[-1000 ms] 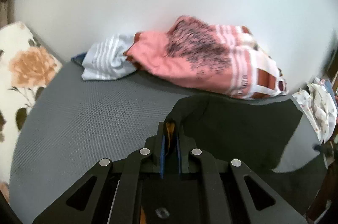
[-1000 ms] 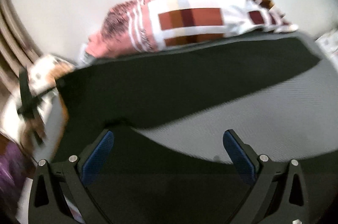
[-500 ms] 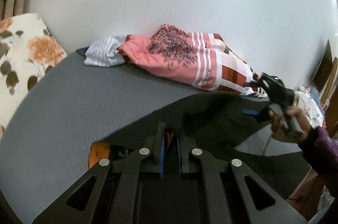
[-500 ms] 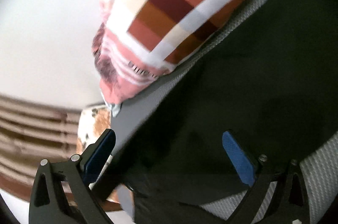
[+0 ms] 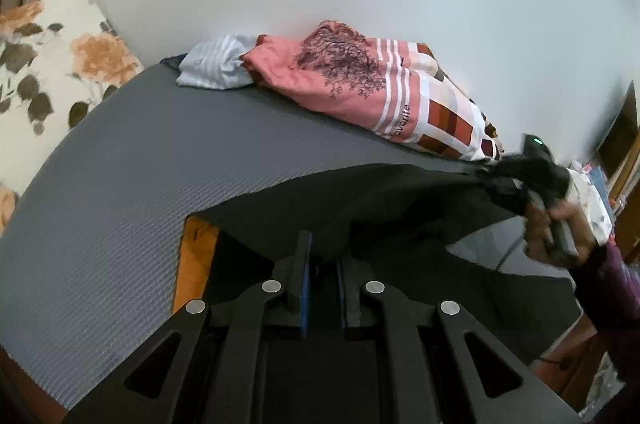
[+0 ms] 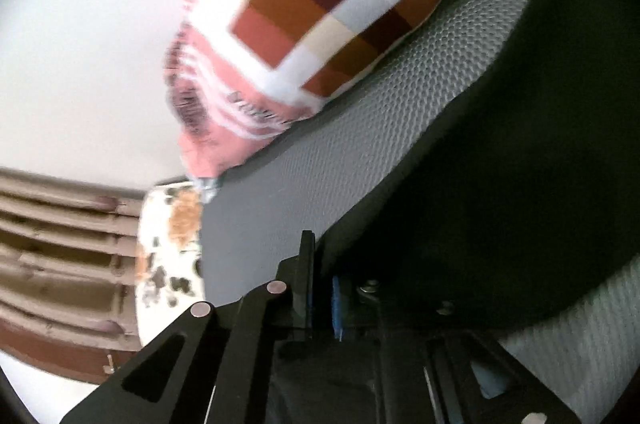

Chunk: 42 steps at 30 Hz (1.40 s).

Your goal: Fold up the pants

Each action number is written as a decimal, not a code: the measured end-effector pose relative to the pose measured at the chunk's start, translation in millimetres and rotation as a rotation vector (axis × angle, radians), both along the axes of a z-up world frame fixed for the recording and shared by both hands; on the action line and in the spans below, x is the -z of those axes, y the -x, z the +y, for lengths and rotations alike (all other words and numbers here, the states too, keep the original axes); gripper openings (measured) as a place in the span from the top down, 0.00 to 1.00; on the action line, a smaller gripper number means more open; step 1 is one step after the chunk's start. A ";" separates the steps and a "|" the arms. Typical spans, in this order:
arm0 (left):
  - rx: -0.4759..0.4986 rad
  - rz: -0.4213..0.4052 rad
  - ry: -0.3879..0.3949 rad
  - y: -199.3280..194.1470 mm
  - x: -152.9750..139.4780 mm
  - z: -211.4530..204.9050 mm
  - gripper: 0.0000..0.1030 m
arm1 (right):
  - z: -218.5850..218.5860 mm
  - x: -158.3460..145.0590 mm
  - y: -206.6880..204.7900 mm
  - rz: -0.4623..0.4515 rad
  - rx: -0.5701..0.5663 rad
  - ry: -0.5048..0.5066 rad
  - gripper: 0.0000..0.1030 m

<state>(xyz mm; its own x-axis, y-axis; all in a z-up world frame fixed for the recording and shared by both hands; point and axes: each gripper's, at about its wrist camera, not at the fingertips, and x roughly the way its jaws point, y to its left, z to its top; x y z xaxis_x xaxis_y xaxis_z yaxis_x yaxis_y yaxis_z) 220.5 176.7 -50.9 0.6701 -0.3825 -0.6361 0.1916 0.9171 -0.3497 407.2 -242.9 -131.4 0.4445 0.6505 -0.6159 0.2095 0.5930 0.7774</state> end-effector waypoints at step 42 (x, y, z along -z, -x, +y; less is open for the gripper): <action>-0.314 0.191 -0.363 88.5 47.4 86.6 0.49 | 60.4 64.2 276.0 0.196 -0.095 -0.078 0.94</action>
<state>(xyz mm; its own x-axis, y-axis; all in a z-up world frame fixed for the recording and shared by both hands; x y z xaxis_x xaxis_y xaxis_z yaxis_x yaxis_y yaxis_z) 132.1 263.3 -98.3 0.5763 0.0867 -0.8126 -0.1482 0.9890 0.0004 131.3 -182.5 -195.6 0.2556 0.7329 -0.6305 0.3073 0.5568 0.7718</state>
